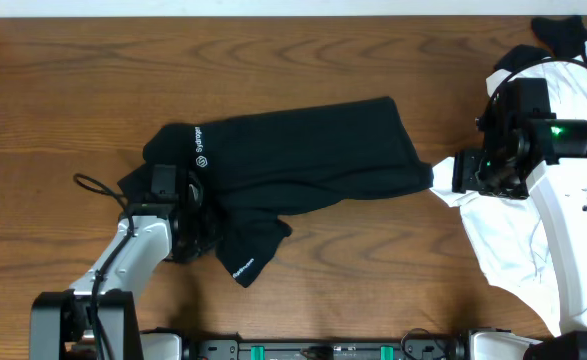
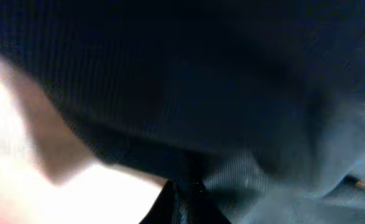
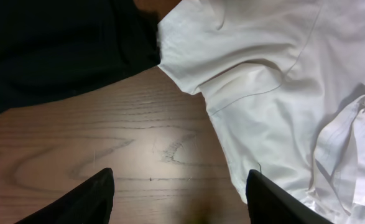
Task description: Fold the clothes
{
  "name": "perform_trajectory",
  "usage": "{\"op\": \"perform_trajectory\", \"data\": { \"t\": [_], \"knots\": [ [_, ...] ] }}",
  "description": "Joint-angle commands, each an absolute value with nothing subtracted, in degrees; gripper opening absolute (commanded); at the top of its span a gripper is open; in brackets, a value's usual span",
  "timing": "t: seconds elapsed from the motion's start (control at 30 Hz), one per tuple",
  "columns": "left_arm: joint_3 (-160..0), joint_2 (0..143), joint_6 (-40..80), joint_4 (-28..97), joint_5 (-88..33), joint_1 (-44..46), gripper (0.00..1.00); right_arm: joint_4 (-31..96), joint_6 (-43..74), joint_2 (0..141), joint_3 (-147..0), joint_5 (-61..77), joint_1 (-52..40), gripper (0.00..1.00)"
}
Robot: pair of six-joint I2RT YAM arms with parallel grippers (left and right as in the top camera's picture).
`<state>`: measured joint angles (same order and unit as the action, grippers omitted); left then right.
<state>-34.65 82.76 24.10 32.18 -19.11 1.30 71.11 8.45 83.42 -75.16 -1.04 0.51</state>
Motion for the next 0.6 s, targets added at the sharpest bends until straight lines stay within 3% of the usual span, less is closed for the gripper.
{"op": "perform_trajectory", "data": {
  "t": [0.0,0.27,0.57],
  "knots": [
    [-34.5,80.6,20.6,39.0,-15.9,1.6,0.06,71.2,7.6,83.6,-75.2,-1.0,0.7,0.66],
    [-44.8,60.5,17.8,54.0,-9.6,0.1,0.06,71.1,3.5,83.6,-75.2,5.4,-1.0,0.65],
    [-47.7,44.0,18.7,55.0,-7.8,-7.2,0.06,64.7,2.1,83.6,-72.9,5.4,-6.1,0.72]
  ]
}}
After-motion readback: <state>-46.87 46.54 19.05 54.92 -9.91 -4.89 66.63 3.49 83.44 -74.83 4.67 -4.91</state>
